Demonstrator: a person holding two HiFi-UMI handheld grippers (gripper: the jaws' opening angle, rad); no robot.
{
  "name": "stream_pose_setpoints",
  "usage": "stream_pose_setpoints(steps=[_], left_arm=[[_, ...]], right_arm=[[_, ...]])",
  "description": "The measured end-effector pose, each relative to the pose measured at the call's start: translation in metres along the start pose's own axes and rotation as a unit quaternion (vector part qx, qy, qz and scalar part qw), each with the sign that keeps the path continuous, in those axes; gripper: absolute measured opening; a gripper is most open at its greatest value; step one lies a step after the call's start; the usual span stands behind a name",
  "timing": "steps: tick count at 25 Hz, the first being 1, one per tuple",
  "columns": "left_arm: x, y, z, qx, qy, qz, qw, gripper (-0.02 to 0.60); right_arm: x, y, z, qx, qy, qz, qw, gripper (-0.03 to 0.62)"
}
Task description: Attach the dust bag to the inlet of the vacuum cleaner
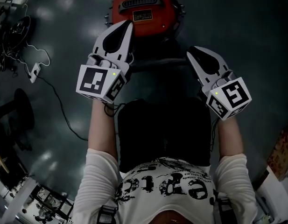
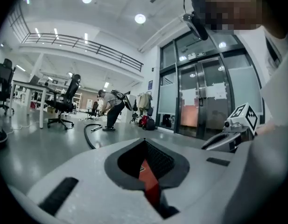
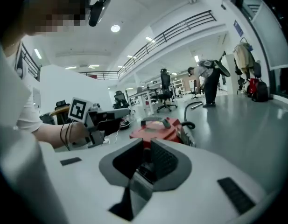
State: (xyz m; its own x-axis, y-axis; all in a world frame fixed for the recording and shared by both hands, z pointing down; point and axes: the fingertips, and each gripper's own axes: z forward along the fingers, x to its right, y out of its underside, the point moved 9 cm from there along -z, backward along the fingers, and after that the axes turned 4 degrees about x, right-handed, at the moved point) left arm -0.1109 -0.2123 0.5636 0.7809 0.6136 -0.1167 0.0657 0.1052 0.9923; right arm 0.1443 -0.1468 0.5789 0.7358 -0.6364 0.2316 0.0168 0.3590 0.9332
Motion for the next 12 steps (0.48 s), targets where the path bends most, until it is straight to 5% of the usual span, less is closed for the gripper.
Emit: stream_pose_setpoints(steps=[6,12], left_arm=[[0.030,-0.112,-0.031,-0.007,-0.009,-0.069,0.9976,0.003],[0.070,-0.243,-0.067,-0.021,-0.030,-0.046,0.9983,0.003]], right_arm=[[-0.047,-0.117,-0.047,0.056,0.040,0.014,0.998,0.018],[-0.091,-0.253,-0.113,0.128,0.111,-0.052,0.984,0.002]])
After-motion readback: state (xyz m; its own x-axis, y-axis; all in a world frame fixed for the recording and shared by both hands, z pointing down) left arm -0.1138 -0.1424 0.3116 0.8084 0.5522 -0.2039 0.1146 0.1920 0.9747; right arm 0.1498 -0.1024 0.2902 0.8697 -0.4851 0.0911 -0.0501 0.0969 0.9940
